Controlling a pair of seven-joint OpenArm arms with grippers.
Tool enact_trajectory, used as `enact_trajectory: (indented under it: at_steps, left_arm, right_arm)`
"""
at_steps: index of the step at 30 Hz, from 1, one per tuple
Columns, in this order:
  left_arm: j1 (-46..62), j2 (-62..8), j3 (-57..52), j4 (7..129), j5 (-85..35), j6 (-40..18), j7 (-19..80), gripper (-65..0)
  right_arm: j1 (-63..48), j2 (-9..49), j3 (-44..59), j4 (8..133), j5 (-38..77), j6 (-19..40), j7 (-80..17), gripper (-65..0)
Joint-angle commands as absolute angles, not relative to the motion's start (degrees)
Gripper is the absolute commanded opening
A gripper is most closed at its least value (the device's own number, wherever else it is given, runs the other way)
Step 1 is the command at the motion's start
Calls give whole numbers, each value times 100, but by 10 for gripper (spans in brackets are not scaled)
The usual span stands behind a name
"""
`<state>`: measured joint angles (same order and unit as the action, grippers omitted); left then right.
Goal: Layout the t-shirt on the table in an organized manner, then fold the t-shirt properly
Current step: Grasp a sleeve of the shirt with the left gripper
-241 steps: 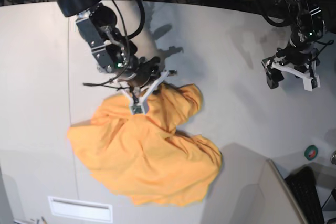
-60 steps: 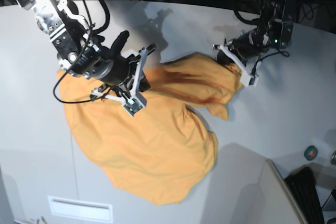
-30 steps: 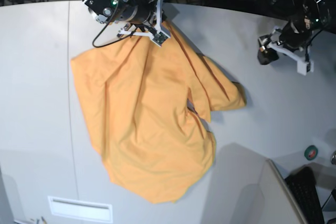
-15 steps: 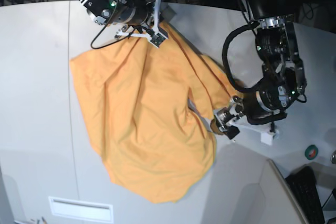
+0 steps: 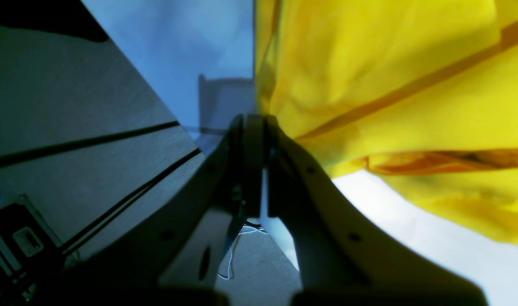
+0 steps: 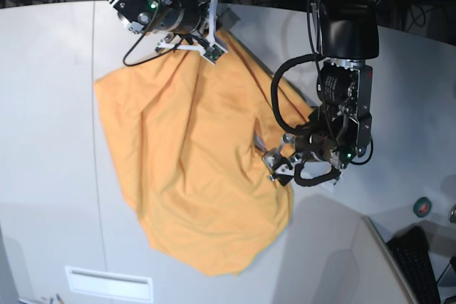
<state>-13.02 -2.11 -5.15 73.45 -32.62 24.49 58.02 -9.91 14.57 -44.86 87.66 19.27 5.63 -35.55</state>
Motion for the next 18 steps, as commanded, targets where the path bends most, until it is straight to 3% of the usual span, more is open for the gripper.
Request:
enact_trajectory:
  at_steps: [1, 5, 12, 18]
  left_arm:
    - [-1490, -198, -514, 7459, -3327, 2422, 5736, -193]
    - [-1437, -163, -576, 7688, -3310, 2422, 5727, -281]
    - [-1376, -163, -602, 7705, -3301, 2431, 5727, -281]
    - [-1103, -171, -1288, 7873, -3301, 2431, 5736, -281]
  right_arm:
    - [-971, 1464, -4462, 8840, 1974, 593, -3486, -650]
    - [-963, 1481, -4462, 8840, 1974, 585, -3486, -650]
    - [-954, 1464, -4462, 8831, 1974, 585, -3486, -650]
    - [-954, 1481, -4462, 8831, 1974, 585, -3486, -650]
